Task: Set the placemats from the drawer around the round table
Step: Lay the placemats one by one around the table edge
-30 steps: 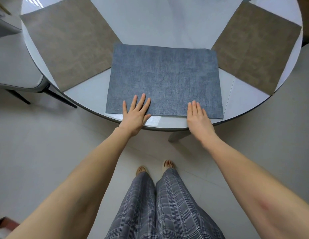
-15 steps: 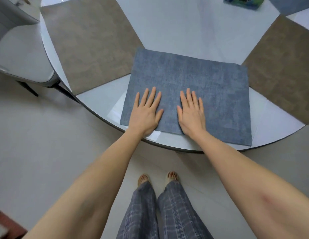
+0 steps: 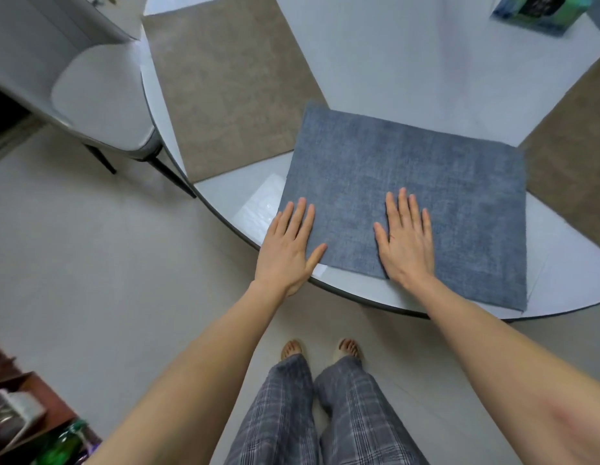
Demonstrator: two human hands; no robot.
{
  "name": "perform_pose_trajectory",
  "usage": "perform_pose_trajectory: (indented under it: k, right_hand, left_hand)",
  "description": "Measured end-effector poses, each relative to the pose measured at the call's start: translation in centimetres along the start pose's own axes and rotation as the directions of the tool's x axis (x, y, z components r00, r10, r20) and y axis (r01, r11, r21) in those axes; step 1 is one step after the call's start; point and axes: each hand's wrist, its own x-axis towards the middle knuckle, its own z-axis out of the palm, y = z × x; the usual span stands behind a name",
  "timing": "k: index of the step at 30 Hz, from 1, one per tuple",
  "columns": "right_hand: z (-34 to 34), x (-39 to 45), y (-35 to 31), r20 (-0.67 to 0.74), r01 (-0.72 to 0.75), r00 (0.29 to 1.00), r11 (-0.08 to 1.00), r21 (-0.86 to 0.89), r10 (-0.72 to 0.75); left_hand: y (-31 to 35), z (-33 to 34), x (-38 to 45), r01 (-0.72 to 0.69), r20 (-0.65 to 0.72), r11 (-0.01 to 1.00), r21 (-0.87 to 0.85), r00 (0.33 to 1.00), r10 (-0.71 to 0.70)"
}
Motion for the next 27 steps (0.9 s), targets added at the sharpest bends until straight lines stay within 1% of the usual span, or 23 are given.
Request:
perform_pose_trajectory:
  k: [2, 3, 5, 7, 9, 10, 11, 13, 14, 16, 19, 21, 23, 25, 27]
  right_hand:
    - [-0.7, 0.2, -0.1, 0.007, 0.009, 1.000, 1.000, 0.014, -0.009]
    - [-1.2, 0.6, -0.2, -0.011, 0.017, 1.000, 0.999, 0.027, -0.016]
    - [-2.3, 2.3, -0.5, -0.060, 0.052, 0.997, 0.997, 0.050, -0.049]
    - [-3.2, 5.6, -0.9, -0.087, 0.096, 0.992, 0.993, 0.070, -0.090]
    - [-3.7, 9.6, -1.5, -0.078, 0.155, 0.986, 0.986, 0.068, -0.150]
    - [-3.8, 11.5, -1.7, -0.062, 0.183, 0.982, 0.981, 0.057, -0.179]
    - [-3.7, 13.0, -1.7, -0.044, 0.205, 0.978, 0.978, 0.041, -0.204]
    - [-3.2, 15.0, -1.0, -0.004, 0.229, 0.973, 0.973, -0.006, -0.229]
    - [-2.8, 15.3, -0.5, 0.004, 0.240, 0.971, 0.970, -0.030, -0.240]
    - [-2.2, 15.5, 0.1, -0.003, 0.267, 0.963, 0.962, -0.047, -0.268]
    - [-2.2, 15.7, 0.5, 0.002, 0.296, 0.955, 0.955, -0.011, -0.296]
    - [-2.4, 15.7, 1.3, 0.007, 0.313, 0.950, 0.950, 0.001, -0.313]
    - [-2.6, 15.6, 2.9, -0.007, 0.270, 0.963, 0.963, 0.023, -0.270]
    - [-2.8, 15.2, 5.2, -0.029, 0.144, 0.989, 0.989, 0.035, -0.143]
    - [-3.1, 14.5, 7.8, -0.042, 0.026, 0.999, 0.999, 0.039, -0.024]
  left_hand:
    - [0.2, -0.5, 0.4, 0.005, -0.008, 0.999, 0.039, 1.000, -0.005]
    - [0.3, -1.1, 0.9, 0.004, -0.043, 0.998, 0.057, 0.999, -0.001]
    - [0.3, -2.5, 3.1, 0.012, -0.159, 0.996, 0.087, 0.987, 0.002]
    - [0.2, -3.8, 6.9, 0.022, -0.238, 0.999, 0.050, 0.971, -0.009]
    - [0.4, -4.3, 11.2, 0.004, -0.279, 0.999, -0.046, 0.960, -0.016]
    - [0.7, -4.4, 13.3, -0.011, -0.271, 0.997, -0.077, 0.963, -0.010]
    - [1.2, -4.3, 15.2, -0.022, -0.217, 0.996, -0.087, 0.976, 0.003]
    - [2.5, -3.7, 18.2, -0.026, -0.050, 0.999, -0.045, 0.998, 0.023]
    - [3.0, -3.1, 19.2, -0.010, 0.009, 1.000, -0.017, 1.000, 0.010]
    - [3.4, -2.0, 20.3, 0.061, 0.029, 0.998, 0.020, 0.998, -0.061]
    - [3.4, -1.2, 20.3, 0.169, -0.018, 0.985, 0.026, 0.986, -0.169]
    - [3.5, -1.2, 20.3, 0.204, -0.029, 0.979, 0.024, 0.979, -0.204]
    - [3.8, -1.6, 20.6, 0.234, -0.003, 0.972, 0.022, 0.972, -0.234]
    - [4.2, -2.1, 21.0, 0.264, 0.039, 0.964, 0.041, 0.963, -0.265]
    - [4.8, -2.5, 21.3, 0.298, 0.083, 0.951, 0.083, 0.949, -0.304]
